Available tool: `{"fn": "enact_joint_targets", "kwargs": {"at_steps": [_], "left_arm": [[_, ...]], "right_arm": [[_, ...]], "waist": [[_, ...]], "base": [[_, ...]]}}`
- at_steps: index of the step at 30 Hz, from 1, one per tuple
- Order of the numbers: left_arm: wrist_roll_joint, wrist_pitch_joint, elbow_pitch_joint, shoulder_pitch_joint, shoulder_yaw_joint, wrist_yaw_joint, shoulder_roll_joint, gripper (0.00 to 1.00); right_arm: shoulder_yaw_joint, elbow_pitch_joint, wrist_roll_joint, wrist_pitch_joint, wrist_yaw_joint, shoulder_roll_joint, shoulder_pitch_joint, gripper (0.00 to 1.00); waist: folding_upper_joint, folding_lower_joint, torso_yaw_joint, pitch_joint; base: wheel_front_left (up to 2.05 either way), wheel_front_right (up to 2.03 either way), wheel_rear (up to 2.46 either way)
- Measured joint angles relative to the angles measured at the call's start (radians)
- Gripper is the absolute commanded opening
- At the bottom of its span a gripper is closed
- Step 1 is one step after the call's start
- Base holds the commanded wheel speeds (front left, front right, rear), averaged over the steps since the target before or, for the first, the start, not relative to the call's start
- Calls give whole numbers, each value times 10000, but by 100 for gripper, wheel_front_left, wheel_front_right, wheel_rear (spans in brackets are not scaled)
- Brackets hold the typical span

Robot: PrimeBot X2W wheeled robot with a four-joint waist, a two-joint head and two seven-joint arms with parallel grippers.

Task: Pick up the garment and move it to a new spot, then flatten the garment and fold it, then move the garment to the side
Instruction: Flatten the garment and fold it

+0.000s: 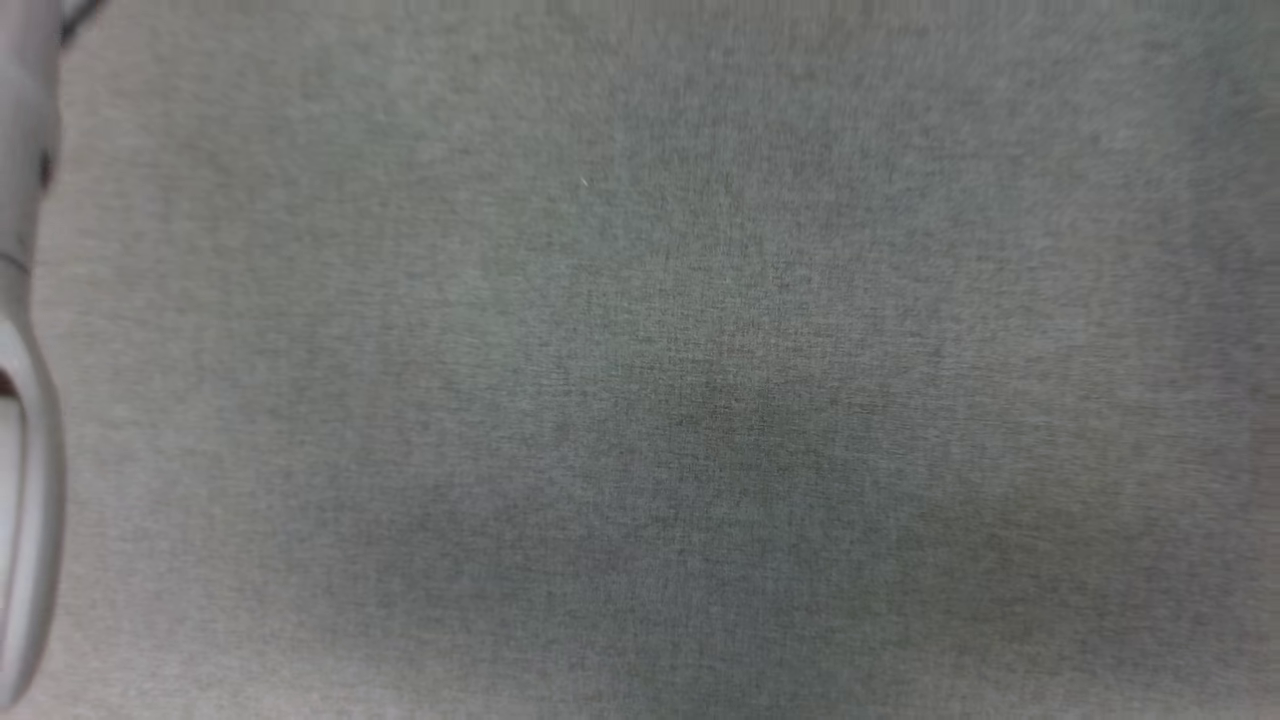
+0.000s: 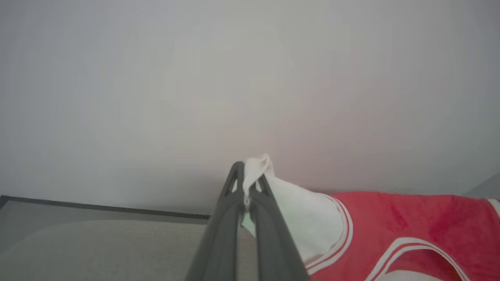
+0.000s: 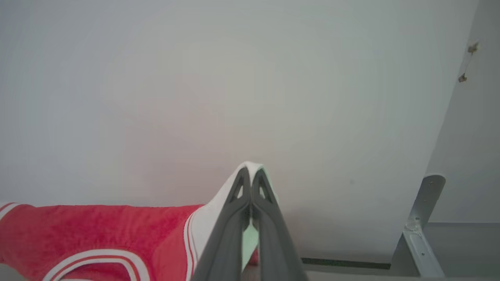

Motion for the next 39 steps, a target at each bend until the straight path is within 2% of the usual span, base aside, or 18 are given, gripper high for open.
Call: {"fn": "enact_joint_targets", "kwargs": {"at_steps": [8,13,17,26,31,35,39], "left_arm": [[-198,1266,19,1550,-221,-102,23,0],[-171,1620,29,2804,-456,-178,50,0],[-157,1569,23,3913,-652,-234,-4,0],[-268,1593,-199,6278,-997,-313,-42,0],[-349,1567,-690,7603,-1154,-324,100,0],[-462,1455,-1290,8721,-1187,-244,196,0],[-531,1432,-2305,9913,-1235,198,295,0]], "right_arm": [[1887,-1360,2048,2332,0,-1160,2052,0],[3164,-2932,3060,2941,0,-2171,3803,0],[3666,-3881,3783,3066,2,-2803,5295,0],[3785,-5660,4947,3699,2,-4355,8387,0],[3691,-6763,4769,3797,2,-5237,9830,0],[3317,-7507,4564,3879,4,-5520,11151,0],[2711,-8238,4393,4073,2,-5691,12548,0]], "waist": [[1,0,-111,-1381],[1,0,-169,-2320],[0,0,-190,-3066],[0,0,-49,-4686],[0,0,108,-5422],[0,0,274,-5866],[0,1,511,-6114]], "base": [[0,0,0],[0,0,0],[0,0,0],[0,0,0],[0,0,0],[0,0,0],[0,0,0]]}}
